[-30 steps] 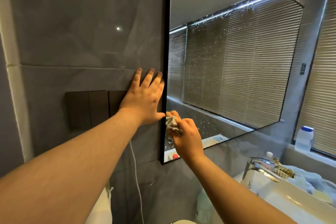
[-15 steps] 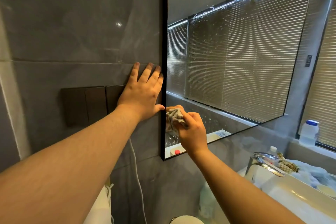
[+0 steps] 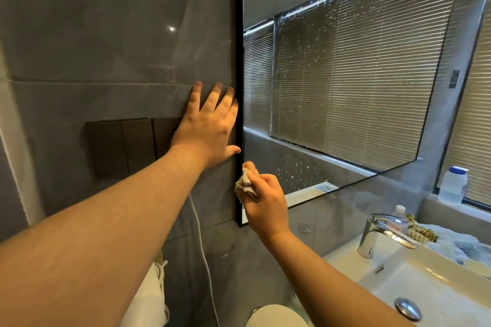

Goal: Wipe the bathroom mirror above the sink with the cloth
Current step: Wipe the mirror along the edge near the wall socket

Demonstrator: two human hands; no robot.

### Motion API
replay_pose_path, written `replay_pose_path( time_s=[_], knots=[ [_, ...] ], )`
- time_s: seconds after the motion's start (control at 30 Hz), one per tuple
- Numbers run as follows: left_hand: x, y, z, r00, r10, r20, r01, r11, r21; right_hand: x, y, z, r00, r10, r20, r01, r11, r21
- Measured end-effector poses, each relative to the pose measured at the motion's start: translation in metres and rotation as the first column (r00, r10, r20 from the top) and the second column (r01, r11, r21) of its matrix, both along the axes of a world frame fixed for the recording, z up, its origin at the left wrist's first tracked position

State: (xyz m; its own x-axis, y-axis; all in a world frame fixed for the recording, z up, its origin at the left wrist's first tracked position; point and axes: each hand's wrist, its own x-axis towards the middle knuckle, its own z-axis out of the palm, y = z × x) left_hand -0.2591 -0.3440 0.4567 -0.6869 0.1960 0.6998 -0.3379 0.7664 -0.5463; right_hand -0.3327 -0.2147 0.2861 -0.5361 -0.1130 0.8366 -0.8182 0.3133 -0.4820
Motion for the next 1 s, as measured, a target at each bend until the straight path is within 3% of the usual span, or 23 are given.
replay_pose_path(
  time_s=[0.27,0.7,1.0],
  knots=[
    [-0.001,-0.001,-0.001,1.000,-0.005,-0.010,0.005,1.000,-0.003,-0.002,0.004,0.003,1.000,0.019,0.001,-0.019,0.999,-0.046],
    [-0.001,-0.001,0.000,1.000,0.005,-0.003,-0.005,1.000,-0.015,-0.002,0.006,-0.018,1.000,0.002,-0.018,-0.001,0.999,0.041],
    [-0.002,-0.001,-0.001,1.000,0.002,-0.001,-0.002,1.000,-0.017,-0.001,0.003,0.007,1.000,-0.025,-0.018,0.025,1.000,-0.002]
  ],
)
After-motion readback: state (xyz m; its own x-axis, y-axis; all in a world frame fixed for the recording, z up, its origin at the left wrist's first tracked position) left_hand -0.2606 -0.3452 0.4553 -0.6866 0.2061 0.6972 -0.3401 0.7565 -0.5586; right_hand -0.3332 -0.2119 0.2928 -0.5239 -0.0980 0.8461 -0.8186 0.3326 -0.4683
